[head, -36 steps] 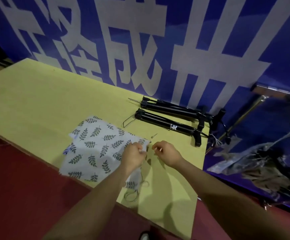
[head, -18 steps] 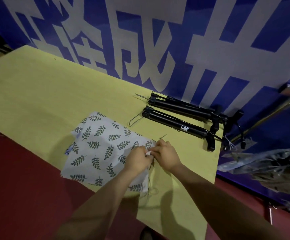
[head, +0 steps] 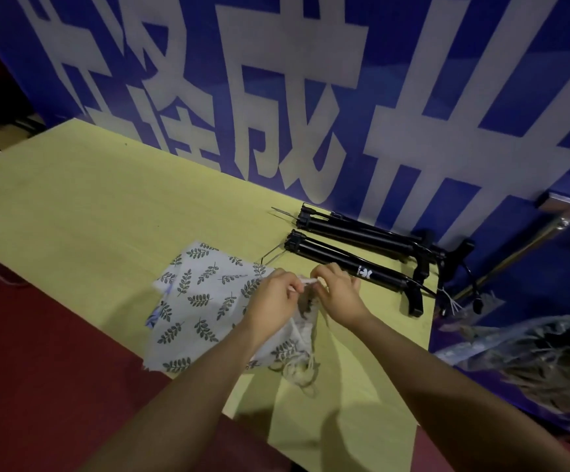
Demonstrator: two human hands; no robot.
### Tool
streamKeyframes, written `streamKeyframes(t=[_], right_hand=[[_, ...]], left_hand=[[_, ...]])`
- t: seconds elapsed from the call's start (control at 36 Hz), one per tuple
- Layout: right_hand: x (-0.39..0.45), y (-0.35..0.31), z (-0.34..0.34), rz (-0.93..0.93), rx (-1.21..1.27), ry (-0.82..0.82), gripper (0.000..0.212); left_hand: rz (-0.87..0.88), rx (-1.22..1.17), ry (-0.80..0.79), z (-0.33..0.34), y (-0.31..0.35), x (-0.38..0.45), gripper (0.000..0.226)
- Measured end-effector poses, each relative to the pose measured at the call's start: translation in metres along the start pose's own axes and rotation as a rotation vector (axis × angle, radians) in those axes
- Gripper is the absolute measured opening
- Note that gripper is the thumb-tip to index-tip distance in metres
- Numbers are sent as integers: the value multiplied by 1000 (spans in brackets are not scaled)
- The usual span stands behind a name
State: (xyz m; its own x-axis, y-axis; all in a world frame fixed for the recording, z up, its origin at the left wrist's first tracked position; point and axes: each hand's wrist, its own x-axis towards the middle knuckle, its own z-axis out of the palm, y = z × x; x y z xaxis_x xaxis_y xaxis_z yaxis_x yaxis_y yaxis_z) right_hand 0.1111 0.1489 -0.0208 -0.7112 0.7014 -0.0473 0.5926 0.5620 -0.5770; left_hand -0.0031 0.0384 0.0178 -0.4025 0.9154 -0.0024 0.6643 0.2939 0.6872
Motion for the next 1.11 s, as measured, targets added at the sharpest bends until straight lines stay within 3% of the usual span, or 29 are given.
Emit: streamKeyframes(t=[0.17, 0.28, 0.36, 0.56, 0.75, 0.97, 1.11], right_hand=[[6, -19, -14, -20, 272, 42, 7], [13, -21, -23, -16, 380, 86, 18], [16, -6, -23, 61, 344, 78, 23], [21, 39, 4, 193, -1, -78, 28], [36, 60, 23, 110, -202, -161, 46], [43, 73, 35, 144, -194, -115, 21], [36, 72, 32, 151, -225, -140, 24]], left_hand=[[12, 406, -81, -7, 8, -1, 42], [-25, 479, -60, -4, 5, 3, 58], [-73, 450, -32, -1, 7, 6, 64], [-130, 344, 15, 1, 4, 28, 66], [-124, 243, 4, 14, -2, 50, 70], [-103, 194, -25, 19, -8, 58, 71], [-91, 177, -60, 22, -9, 55, 73]])
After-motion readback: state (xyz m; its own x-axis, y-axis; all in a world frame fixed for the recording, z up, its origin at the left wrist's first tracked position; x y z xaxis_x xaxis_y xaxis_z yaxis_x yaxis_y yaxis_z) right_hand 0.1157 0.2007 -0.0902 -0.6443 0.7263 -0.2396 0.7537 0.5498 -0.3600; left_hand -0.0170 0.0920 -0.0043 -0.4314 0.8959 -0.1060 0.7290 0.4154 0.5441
